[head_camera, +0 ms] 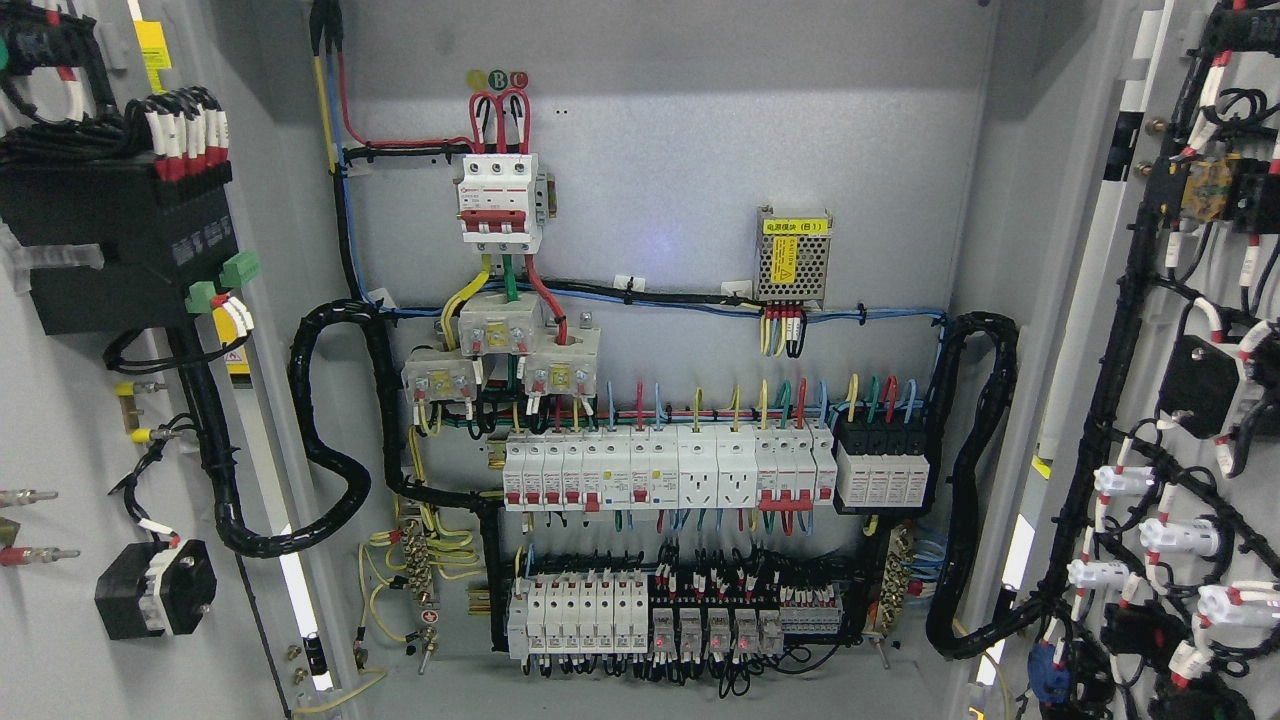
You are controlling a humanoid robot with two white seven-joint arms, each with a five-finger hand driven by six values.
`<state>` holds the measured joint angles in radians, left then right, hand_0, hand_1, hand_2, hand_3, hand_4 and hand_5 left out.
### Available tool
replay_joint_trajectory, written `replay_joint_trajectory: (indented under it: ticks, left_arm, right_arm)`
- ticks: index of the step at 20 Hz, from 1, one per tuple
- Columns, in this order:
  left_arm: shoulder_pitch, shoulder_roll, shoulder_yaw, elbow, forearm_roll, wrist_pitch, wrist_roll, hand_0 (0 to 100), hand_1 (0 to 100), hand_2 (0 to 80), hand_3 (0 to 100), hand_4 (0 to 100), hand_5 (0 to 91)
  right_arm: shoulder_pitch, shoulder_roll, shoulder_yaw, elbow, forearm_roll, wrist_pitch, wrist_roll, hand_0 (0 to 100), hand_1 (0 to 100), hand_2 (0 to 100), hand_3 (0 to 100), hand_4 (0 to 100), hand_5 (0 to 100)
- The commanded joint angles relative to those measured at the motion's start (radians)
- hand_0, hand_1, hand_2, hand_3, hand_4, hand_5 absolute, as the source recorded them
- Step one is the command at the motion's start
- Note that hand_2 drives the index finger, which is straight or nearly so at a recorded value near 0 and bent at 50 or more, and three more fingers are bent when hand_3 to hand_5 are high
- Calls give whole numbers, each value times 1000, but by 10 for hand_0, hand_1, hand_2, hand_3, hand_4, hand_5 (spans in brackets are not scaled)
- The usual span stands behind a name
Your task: Open door with both hands
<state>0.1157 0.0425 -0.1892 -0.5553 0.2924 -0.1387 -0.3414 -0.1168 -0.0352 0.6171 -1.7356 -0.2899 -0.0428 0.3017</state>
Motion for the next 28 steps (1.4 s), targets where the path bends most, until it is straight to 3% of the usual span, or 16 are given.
replay_joint_trajectory:
  ticks: [1,6,10,12,14,18,22,24,28]
  left_arm:
    - [61,69,-3,-604,-2,-22,-139,120,556,0,0,0,0]
    - [131,109,-39,-886,-7,-33,-142,120,556,0,0,0,0]
    - [194,154,-58,-1087,-9,-53,-145,120,556,0,0,0,0]
    - [212,152,-55,-1129,-9,-111,-145,120,556,0,0,0,0]
    - [226,146,-55,-1160,-9,-185,-145,120,556,0,0,0,0]
    - [234,155,-47,-1285,-9,-197,-145,120,556,0,0,0,0]
    - [298,157,-15,-1360,-7,-209,-146,120,556,0,0,0,0]
    - [340,155,-12,-1390,-6,-232,-146,120,556,0,0,0,0]
    - [363,151,101,-1425,-1,-255,-159,120,556,0,0,0,0]
  right_arm:
    - [230,-126,-218,-136,15,-116,-9,0,500,40,0,0,0]
    - [432,-181,-354,-145,11,-349,-9,0,500,40,0,0,0]
    - [502,-216,-433,-176,-3,-459,-12,0,500,40,0,0,0]
    - [534,-235,-456,-228,-5,-476,-12,0,500,40,0,0,0]
    - [572,-230,-476,-301,-11,-477,-21,0,500,40,0,0,0]
    - [588,-222,-477,-334,-86,-486,-39,0,500,40,0,0,0]
    - [595,-222,-484,-346,-87,-590,-39,0,500,40,0,0,0]
    - [595,-222,-484,-348,-87,-609,-39,0,500,40,0,0,0]
    - [592,-230,-514,-348,-81,-609,-39,0,500,40,0,0,0]
